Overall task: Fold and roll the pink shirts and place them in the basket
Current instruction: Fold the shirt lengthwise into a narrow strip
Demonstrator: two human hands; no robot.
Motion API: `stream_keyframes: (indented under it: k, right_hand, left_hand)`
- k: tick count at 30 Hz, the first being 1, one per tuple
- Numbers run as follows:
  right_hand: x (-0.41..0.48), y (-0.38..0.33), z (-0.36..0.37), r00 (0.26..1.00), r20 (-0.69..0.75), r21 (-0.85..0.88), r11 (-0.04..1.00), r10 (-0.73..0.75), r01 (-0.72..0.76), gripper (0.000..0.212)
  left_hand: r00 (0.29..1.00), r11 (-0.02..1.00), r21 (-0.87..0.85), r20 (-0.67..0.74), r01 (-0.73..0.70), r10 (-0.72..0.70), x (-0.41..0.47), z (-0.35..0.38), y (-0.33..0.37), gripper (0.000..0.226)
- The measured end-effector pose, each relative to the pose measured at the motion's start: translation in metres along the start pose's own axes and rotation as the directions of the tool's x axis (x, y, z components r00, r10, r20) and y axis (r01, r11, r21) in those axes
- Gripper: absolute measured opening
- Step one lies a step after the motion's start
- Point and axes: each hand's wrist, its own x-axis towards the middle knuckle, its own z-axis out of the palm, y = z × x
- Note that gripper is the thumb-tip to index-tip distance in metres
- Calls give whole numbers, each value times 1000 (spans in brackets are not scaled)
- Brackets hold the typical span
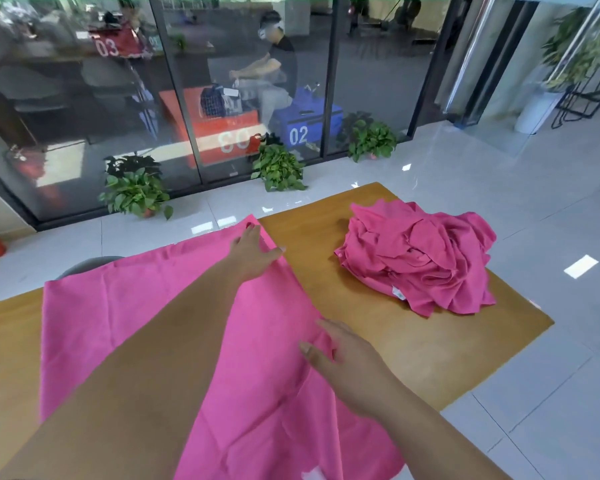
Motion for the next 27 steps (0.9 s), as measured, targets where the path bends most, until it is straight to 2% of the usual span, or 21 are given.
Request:
stream_keyframes:
  k: [4, 7, 9, 11, 13, 15, 17, 19, 23, 27]
  right_hand:
    - [31, 53, 5, 995, 74, 212, 974, 69, -83, 84]
    - [58, 101, 27, 965, 144, 432, 863, 221, -262, 98]
    - [71, 134, 44, 927, 235, 493, 786, 292, -373, 91]
    - [76, 154, 53, 901, 286, 494, 756, 325, -430, 76]
    - [78, 166, 55, 914, 256, 493, 771, 314, -403, 64]
    - [78, 172, 54, 925, 243, 498, 781, 292, -377, 61]
    - [77, 177, 54, 937, 237, 487, 803, 255, -342, 66]
    - [73, 176, 51, 944, 231, 474, 820, 236, -321, 72]
    - [58, 176, 51, 954, 159, 477, 826, 255, -300, 73]
    - [26, 164, 55, 951, 76, 446, 843, 299, -301, 77]
  left_hand:
    - [998, 996, 78, 46, 44, -48, 24, 41, 4, 99]
    - [993, 985, 159, 78, 71, -84, 32, 79, -3, 94]
    - [987, 975, 191, 88, 117, -136, 27, 109, -18, 92]
    - [976, 964, 204, 97, 172, -195, 9, 137, -33, 87]
    - [982, 969, 189, 70, 159, -174, -25, 159, -44, 78]
    - [996, 982, 161, -17, 93, -92, -72, 172, -47, 67]
    - [993, 983, 186, -114, 6, 15, -120, 183, -50, 55]
    - [985, 972, 226, -143, -59, 93, -162, 191, -54, 47]
    - [986, 958, 254, -71, -130, 153, -219, 206, -67, 35]
    - [997, 957, 278, 19, -83, 81, -239, 215, -84, 39]
